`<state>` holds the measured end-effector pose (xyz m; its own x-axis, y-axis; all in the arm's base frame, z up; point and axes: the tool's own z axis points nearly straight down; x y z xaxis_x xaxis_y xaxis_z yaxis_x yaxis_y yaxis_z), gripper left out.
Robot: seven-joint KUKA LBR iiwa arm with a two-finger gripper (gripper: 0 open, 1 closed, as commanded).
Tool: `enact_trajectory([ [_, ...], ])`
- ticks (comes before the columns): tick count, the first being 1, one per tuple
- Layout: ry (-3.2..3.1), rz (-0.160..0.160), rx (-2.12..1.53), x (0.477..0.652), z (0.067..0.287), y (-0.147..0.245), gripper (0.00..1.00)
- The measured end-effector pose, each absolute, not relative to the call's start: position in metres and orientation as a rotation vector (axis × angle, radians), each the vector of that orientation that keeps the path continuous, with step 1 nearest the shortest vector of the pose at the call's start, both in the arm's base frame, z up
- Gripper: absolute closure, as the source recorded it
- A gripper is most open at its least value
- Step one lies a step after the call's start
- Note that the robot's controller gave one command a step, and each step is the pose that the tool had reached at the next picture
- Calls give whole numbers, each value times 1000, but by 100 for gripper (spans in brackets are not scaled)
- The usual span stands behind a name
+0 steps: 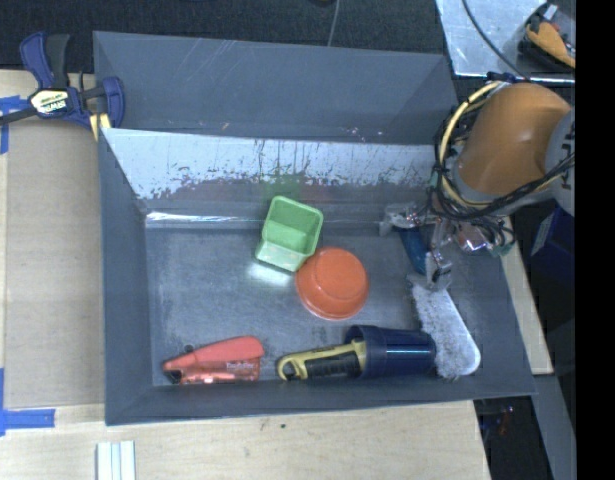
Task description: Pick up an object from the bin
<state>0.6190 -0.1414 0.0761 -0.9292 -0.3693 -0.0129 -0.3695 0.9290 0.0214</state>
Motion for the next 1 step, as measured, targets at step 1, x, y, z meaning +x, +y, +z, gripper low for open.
enact_trajectory([
  [1,3082,-2,-554,609,128,-156,0],
])
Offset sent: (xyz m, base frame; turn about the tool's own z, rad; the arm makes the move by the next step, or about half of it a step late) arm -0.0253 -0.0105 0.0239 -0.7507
